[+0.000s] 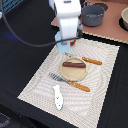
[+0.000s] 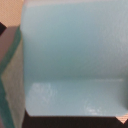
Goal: Interact with the objects in diverse but meaningful ways.
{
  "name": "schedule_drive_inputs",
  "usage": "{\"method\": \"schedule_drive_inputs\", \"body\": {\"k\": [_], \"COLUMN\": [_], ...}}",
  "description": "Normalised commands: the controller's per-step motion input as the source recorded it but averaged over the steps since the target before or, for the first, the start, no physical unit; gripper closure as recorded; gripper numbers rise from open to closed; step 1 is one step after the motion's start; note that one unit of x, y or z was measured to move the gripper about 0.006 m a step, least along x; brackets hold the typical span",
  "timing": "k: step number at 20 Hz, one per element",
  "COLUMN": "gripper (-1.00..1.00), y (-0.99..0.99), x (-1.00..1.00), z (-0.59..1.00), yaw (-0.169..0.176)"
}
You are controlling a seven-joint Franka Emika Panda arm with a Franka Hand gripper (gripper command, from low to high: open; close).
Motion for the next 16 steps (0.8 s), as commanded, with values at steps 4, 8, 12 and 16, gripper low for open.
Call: {"method": "schedule_drive_inputs", "body": {"k": [4,8,12,16], "gripper": [1.0,1.0,1.0,1.0], "y": [0.45,0.42,0.4,0.34], "x": [0.91,0.96,1.0,0.97], "z": [0.41,0.26,0.19,0.07], "yaw": [0.0,0.001,0.0,0.0]}}
